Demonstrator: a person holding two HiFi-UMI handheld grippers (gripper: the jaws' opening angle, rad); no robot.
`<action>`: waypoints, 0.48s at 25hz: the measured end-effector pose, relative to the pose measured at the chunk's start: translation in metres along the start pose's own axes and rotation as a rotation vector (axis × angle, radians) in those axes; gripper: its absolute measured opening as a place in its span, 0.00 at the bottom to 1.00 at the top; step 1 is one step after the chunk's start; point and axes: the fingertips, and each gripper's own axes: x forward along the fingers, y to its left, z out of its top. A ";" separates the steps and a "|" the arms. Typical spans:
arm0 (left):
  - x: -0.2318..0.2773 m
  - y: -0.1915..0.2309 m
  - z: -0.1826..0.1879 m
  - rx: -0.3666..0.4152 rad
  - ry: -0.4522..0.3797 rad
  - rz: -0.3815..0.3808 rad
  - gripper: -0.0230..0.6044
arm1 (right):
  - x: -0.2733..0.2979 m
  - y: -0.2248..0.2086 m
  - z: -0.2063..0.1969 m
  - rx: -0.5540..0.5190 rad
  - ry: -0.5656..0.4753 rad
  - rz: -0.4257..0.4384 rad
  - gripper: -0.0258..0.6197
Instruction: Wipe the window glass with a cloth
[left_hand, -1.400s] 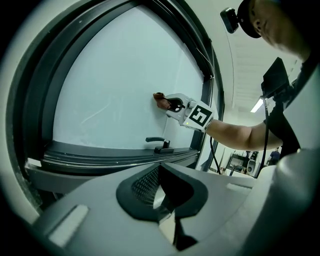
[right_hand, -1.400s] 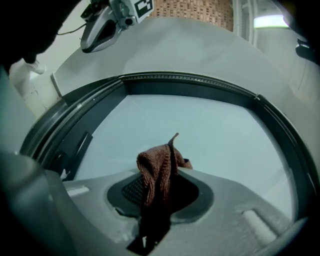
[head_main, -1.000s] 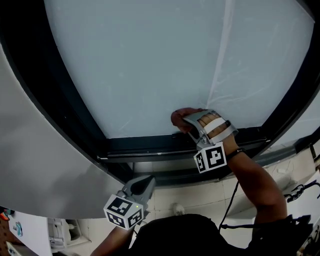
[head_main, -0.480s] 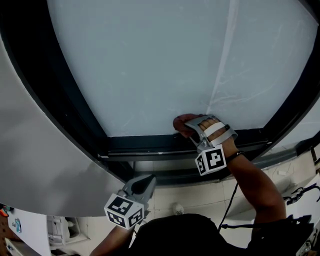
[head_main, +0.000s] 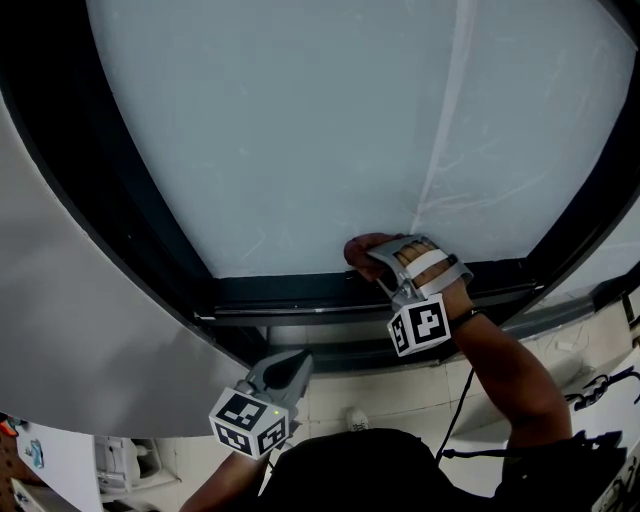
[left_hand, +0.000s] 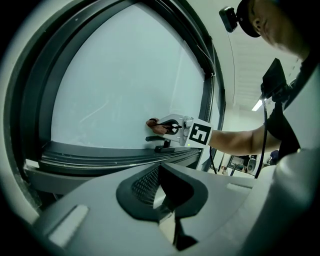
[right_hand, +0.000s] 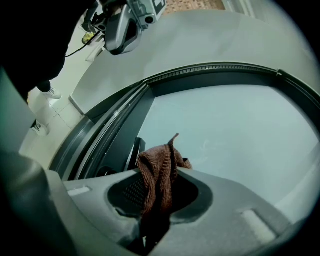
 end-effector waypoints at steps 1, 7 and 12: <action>0.001 0.000 0.000 0.000 0.000 -0.002 0.06 | 0.000 0.000 0.000 0.003 -0.003 -0.002 0.14; 0.006 0.001 0.001 -0.001 0.002 0.014 0.06 | -0.002 0.000 0.001 0.053 -0.027 0.032 0.14; 0.011 0.005 0.005 -0.010 -0.011 0.060 0.06 | -0.004 0.000 0.001 0.114 -0.057 0.076 0.14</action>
